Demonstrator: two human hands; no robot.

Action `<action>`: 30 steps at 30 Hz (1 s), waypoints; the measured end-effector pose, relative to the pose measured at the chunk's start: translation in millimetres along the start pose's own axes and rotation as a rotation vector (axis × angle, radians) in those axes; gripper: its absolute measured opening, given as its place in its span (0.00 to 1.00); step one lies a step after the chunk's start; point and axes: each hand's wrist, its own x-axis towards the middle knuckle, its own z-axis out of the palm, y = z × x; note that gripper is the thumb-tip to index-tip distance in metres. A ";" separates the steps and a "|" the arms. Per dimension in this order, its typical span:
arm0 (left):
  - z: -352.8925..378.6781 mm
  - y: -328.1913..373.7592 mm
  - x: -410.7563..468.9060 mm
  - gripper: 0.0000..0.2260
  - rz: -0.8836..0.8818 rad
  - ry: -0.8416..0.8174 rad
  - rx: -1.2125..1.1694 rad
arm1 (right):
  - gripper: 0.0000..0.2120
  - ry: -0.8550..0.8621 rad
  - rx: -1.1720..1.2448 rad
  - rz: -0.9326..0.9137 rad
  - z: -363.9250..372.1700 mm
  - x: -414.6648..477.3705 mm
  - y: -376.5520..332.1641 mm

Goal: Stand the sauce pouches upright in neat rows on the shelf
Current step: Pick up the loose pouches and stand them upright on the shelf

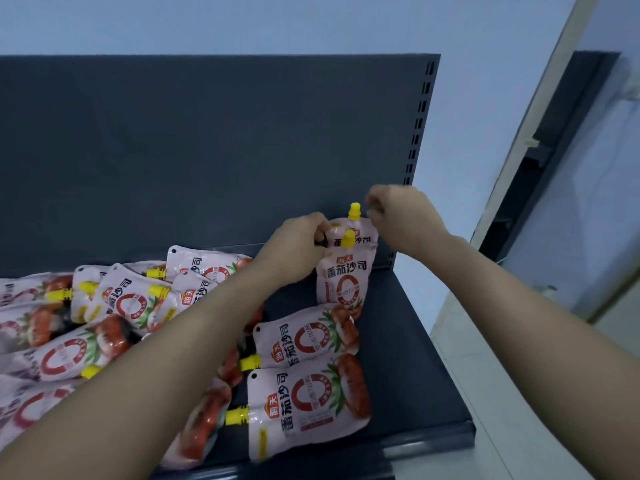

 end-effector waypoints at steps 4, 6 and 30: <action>-21.3 -16.6 -26.2 0.12 -0.074 0.028 0.039 | 0.10 -0.015 0.146 -0.144 -1.5 -12.6 -38.9; -28.2 -26.2 -41.3 0.10 -0.097 0.026 0.063 | 0.09 -0.118 0.174 -0.188 6.2 -16.3 -59.2; 26.0 -63.3 -140.7 0.26 -0.355 -0.409 0.736 | 0.06 -0.679 0.010 -0.261 107.3 -45.1 -102.6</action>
